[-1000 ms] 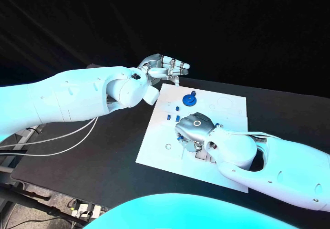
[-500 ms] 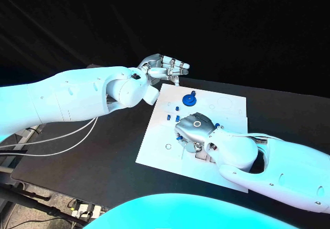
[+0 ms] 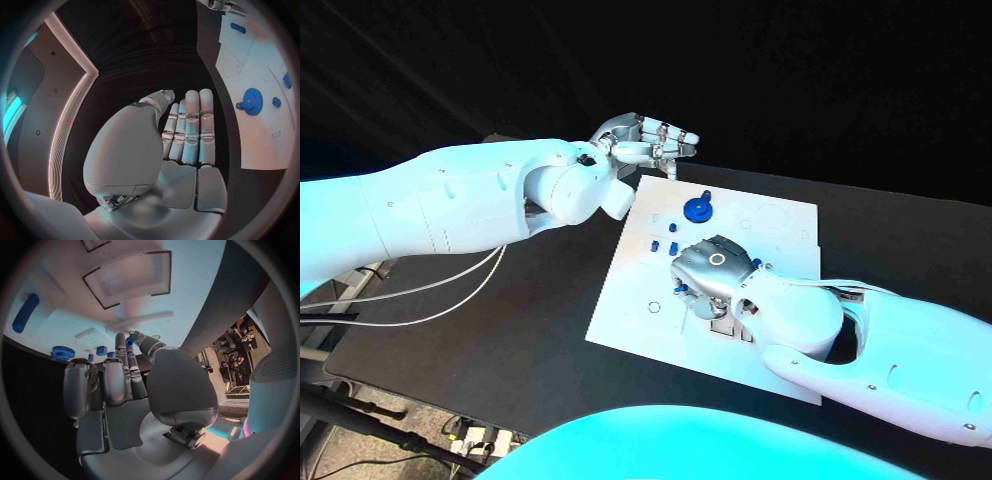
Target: Assemble the parts on the task board
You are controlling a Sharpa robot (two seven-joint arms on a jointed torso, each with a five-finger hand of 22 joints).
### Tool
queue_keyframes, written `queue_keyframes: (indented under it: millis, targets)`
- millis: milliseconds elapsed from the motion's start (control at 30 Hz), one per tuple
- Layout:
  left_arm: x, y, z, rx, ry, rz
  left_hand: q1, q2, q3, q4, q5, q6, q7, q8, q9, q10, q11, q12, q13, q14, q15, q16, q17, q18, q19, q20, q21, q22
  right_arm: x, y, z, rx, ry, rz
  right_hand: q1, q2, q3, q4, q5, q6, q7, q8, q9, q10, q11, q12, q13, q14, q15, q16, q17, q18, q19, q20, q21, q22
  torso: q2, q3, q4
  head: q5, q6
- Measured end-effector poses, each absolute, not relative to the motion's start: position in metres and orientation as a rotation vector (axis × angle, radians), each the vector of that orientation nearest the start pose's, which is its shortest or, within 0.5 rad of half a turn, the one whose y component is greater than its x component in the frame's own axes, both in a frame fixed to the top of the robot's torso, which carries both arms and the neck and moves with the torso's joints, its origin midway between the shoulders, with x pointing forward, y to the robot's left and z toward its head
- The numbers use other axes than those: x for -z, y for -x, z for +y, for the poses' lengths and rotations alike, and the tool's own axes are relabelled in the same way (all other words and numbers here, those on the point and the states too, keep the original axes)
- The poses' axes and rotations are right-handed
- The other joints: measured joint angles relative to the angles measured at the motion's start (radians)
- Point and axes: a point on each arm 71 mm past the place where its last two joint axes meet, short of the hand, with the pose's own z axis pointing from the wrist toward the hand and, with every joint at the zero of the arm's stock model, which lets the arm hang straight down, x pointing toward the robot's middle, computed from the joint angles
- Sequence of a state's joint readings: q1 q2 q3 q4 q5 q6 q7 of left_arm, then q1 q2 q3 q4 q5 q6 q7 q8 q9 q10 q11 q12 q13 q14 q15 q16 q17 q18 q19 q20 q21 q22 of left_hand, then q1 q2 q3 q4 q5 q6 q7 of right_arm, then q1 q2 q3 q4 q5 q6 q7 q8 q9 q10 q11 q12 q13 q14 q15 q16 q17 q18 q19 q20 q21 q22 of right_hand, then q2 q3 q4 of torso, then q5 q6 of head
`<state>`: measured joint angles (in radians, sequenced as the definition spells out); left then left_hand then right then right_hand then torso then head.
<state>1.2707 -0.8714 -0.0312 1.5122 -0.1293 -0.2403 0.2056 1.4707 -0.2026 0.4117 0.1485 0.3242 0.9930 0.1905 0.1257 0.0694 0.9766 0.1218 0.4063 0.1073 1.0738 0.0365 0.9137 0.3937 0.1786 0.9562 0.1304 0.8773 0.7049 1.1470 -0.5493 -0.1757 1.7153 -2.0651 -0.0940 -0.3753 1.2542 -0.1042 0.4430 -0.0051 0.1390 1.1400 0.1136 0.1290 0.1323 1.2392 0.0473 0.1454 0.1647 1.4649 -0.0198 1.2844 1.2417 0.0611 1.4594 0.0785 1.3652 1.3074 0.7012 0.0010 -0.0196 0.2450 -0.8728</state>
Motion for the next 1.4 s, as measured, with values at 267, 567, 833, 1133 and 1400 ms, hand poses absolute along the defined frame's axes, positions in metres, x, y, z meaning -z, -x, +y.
queue_keyframes:
  millis: [267,567,833,1133,1400]
  targets:
    - [0.151,-0.5019,0.2209,1.459,1.006,1.578,0.0,0.0,0.0,0.0,0.0,0.0,0.0,0.0,0.0,0.0,0.0,0.0,-0.001,0.0,0.0,-0.004,0.0,0.0,0.0,0.0,0.0,-0.001,0.2288,-0.378,-0.0183,-0.532,0.894,1.573,0.0,0.0,0.0,0.0,0.0,0.0,0.0,0.0,0.0,0.0,0.0,0.0,0.0,0.0,0.0,0.0,0.0,0.0,0.0,0.0,0.0,0.0,0.0,0.0001,0.0005,0.002,0.0]
    - [0.1511,-0.5019,0.2209,1.459,1.007,1.579,0.0,0.0,0.0,0.0,0.0,0.0,0.0,0.0,0.0,0.0,0.0,0.0,-0.001,0.0,0.0,-0.004,0.0,0.0,0.0,0.0,0.0,-0.001,0.2293,-0.3784,-0.0175,-0.528,0.898,1.576,0.0,0.0,0.0,0.0,0.0,0.0,0.0,0.0,0.001,0.0,0.0,0.0,0.0,0.0,0.0,0.0,0.0,0.0,0.0,0.0,0.0,0.001,0.0,0.0,-0.0001,0.002,0.0]
    - [0.1511,-0.5018,0.221,1.459,1.007,1.58,0.0,0.0,0.0,0.0,0.0,0.0,0.0,0.0,0.0,0.0,0.0,0.0,-0.001,0.0,0.0,-0.004,0.0,0.0,0.0,0.0,0.0,-0.001,0.2293,-0.378,-0.0165,-0.53,0.9,1.577,0.0,0.0,0.0,0.0,0.0,0.0,0.0,0.0,0.001,0.0,0.0,0.0,0.001,0.0,0.0,0.0,0.0,0.0,0.0,0.0,0.0,0.001,0.001,0.0005,-0.0001,0.003,0.0]
    - [0.1512,-0.5017,0.2209,1.458,1.008,1.581,0.0,0.0,0.0,0.0,0.0,0.0,0.0,0.0,0.0,0.0,0.0,0.0,-0.001,0.0,0.0,-0.004,0.0,0.0,0.0,0.0,0.0,-0.001,0.2291,-0.3774,-0.0156,-0.533,0.901,1.577,0.0,0.0,0.0,0.0,0.004,0.0,0.0,0.0,0.0,0.0,0.0,0.0,0.001,0.0,0.0,0.0,-0.001,0.0,0.0,0.0,0.0,0.001,0.001,0.0001,0.0001,0.004,0.0]
    - [0.1511,-0.5014,0.2207,1.459,1.008,1.583,0.0,0.0,0.0,0.0,0.0,0.0,0.0,0.0,0.0,-0.004,0.004,0.0,-0.001,0.0,0.0,-0.004,-0.001,0.0,0.0,0.0,-0.004,-0.002,0.2299,-0.3774,-0.0145,-0.523,0.911,1.586,-0.007,-0.007,-0.007,0.007,0.004,0.0,0.0,0.0,0.0,0.0,0.0,0.0,0.001,0.0,0.0,0.0,-0.002,0.0,0.0,0.0,0.0,0.0,0.001,0.0001,0.0003,0.005,0.0]
